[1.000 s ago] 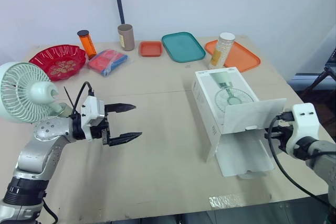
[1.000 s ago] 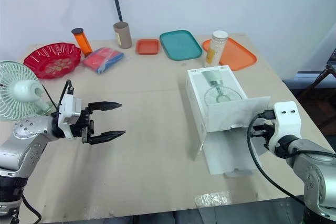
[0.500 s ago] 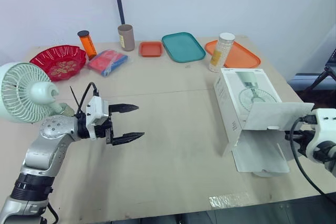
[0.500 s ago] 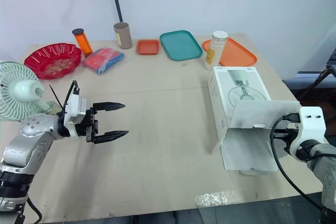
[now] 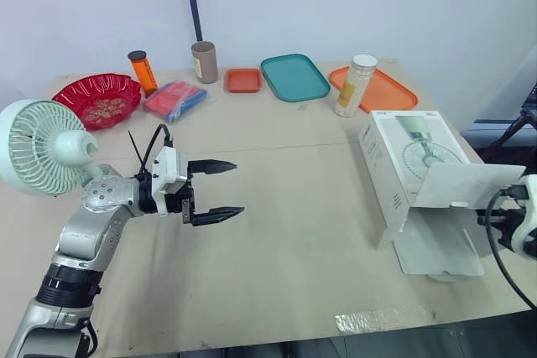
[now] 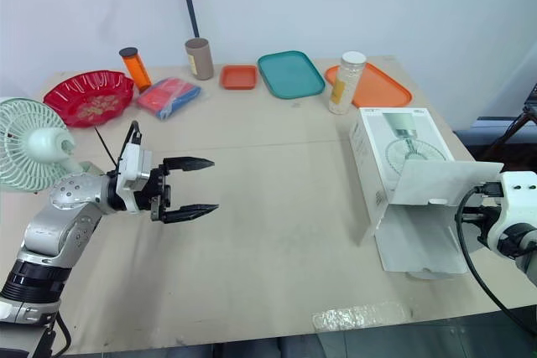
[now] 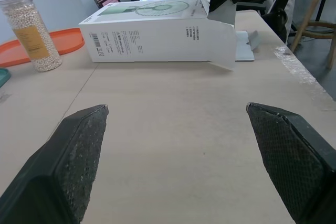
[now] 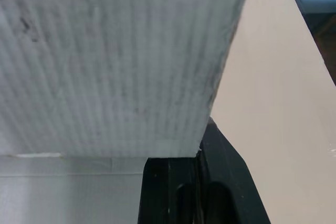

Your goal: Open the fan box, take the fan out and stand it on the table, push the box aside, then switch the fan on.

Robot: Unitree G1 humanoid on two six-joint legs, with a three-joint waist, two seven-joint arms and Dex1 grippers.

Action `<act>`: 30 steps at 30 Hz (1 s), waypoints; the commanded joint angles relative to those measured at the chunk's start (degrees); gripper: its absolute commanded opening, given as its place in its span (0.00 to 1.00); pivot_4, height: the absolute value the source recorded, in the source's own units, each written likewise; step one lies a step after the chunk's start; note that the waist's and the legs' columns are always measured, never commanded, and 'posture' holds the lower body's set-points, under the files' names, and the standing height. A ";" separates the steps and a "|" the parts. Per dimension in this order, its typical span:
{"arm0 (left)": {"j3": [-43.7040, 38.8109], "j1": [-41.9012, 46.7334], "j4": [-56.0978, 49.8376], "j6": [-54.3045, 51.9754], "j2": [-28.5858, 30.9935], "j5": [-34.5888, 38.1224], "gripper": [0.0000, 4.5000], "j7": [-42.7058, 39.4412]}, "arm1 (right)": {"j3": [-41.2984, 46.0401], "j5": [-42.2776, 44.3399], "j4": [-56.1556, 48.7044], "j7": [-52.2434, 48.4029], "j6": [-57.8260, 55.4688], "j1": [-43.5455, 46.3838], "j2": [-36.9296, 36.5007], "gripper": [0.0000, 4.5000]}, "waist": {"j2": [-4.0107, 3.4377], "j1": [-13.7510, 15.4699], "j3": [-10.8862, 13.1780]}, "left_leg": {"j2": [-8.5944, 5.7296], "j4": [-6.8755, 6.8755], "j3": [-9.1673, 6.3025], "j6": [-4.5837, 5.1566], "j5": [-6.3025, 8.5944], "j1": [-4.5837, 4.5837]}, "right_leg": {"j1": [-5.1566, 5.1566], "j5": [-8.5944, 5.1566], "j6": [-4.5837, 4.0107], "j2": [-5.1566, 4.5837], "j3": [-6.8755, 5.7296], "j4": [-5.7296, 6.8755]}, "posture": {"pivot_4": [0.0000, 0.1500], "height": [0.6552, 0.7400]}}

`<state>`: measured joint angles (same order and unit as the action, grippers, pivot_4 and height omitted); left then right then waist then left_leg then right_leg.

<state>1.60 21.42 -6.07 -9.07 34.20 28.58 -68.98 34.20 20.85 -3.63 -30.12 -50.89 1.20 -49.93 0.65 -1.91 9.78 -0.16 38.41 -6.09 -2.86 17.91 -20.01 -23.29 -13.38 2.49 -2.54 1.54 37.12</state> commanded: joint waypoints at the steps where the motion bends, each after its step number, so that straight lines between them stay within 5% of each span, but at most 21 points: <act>1: -0.72 -0.19 -1.34 0.56 0.22 0.10 1.00 0.11 | -0.83 -2.60 5.72 -1.36 5.02 1.71 -3.56 0.01 | 0.00 -0.03 0.00 | 0.00 0.00 0.00 0.00 0.00 0.00 | 0.00 0.00 0.00 0.00 0.00 0.00 | 1.00 1.00; 7: -0.82 -0.24 -1.17 0.82 0.05 -0.15 1.00 0.54 | -4.31 -4.42 13.06 -3.22 9.57 5.77 -6.06 0.06 | 0.00 -0.09 0.00 | -0.02 0.00 0.04 0.00 0.00 0.24 | 0.01 0.00 0.00 -0.02 0.05 0.00 | 1.00 1.00; 9: -1.02 -0.48 -1.22 0.91 0.15 -0.13 1.00 0.67 | -4.50 -4.12 12.31 -3.22 8.94 6.21 -5.79 0.21 | 0.00 -0.09 0.00 | -0.01 -0.01 0.06 0.01 0.01 0.26 | 0.00 0.00 0.00 0.00 0.08 0.00 | 1.00 1.00; 16: -1.27 -2.04 -2.18 1.26 0.44 -0.01 1.00 1.38 | -1.67 -3.36 3.91 -3.18 6.09 4.51 -6.20 0.95 | -0.03 -0.06 0.00 | 0.00 -0.01 0.08 0.03 0.02 0.27 | 0.00 0.00 0.01 0.00 0.10 0.00 | 1.00 1.00; 30: -0.09 -1.02 -0.60 2.34 -1.26 -0.68 1.00 1.10 | 6.71 -4.53 -13.80 -5.35 -0.78 -7.53 -6.75 0.99 | -0.03 0.15 0.01 | -0.02 0.00 0.09 0.05 0.03 0.27 | 0.01 -0.02 0.04 -0.01 0.11 0.00 | 1.00 1.00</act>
<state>1.93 19.63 -6.11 -7.62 32.80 27.95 -67.89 37.26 16.90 -15.08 -34.96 -51.48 -5.53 -55.62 0.63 -1.76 9.78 -0.18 38.40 -6.01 -2.81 17.94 -19.73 -23.27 -13.40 2.53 -2.54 1.66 37.12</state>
